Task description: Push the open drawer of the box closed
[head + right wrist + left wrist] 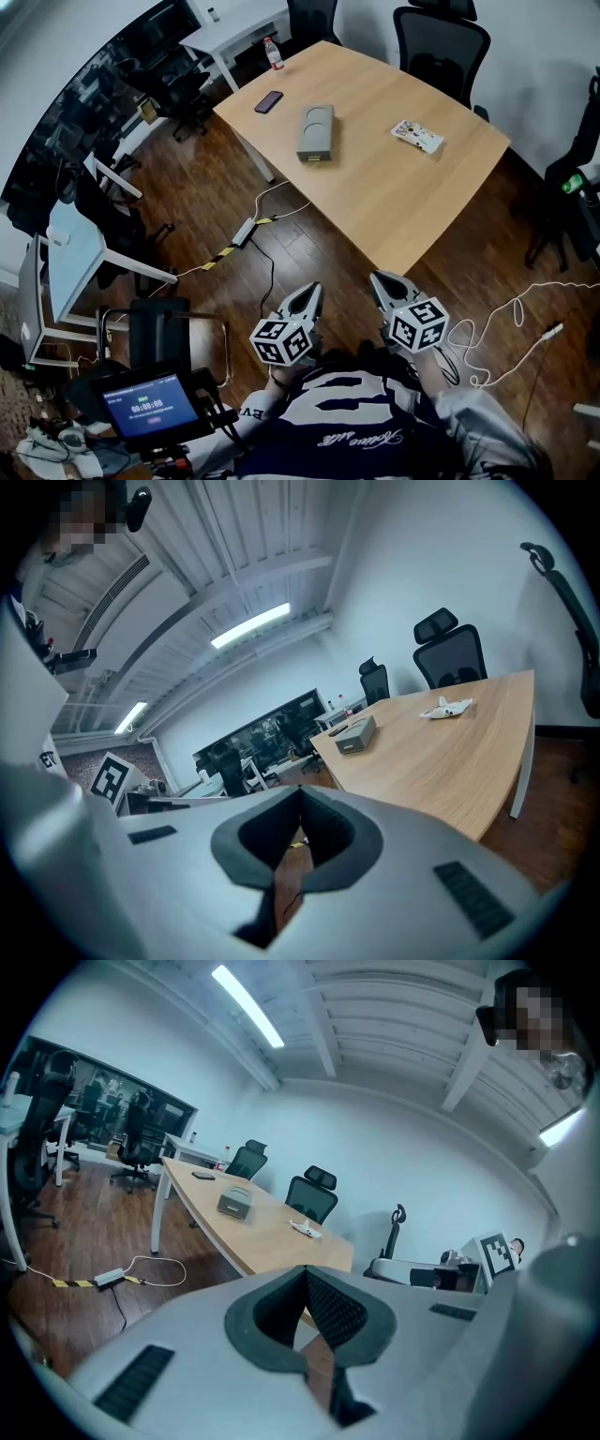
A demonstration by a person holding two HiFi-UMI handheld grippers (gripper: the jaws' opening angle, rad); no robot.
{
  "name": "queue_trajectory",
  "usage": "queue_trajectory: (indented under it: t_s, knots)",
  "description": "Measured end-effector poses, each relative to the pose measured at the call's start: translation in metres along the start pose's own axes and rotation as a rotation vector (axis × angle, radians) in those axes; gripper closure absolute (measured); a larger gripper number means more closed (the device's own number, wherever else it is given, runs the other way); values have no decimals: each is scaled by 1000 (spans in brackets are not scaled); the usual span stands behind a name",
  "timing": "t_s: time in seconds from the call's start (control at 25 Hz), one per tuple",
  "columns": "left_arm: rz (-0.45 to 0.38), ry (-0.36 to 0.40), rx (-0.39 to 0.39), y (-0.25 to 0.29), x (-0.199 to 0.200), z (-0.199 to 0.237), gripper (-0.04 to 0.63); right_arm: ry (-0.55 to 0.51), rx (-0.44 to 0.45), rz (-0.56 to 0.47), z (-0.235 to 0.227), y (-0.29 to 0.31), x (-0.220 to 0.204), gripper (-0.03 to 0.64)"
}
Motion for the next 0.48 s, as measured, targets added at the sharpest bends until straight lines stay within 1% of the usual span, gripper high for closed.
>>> queue_trajectory:
  t_s: [0.24, 0.48]
  knots:
    - [20, 25, -28, -23, -8, -5, 597, 8, -13, -17, 25, -12, -7, 621]
    - [12, 17, -23, -44, -12, 0, 597, 3, -12, 1, 47, -15, -17, 621]
Point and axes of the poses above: the fingertips, and each gripper's own axes: y forward along the fingers, z to its left, x out of its top, the point moved 6 cm from there along -y, backward along the fingers, and after that the axes turned 6 degrees about -y, right-handed, at the moved point
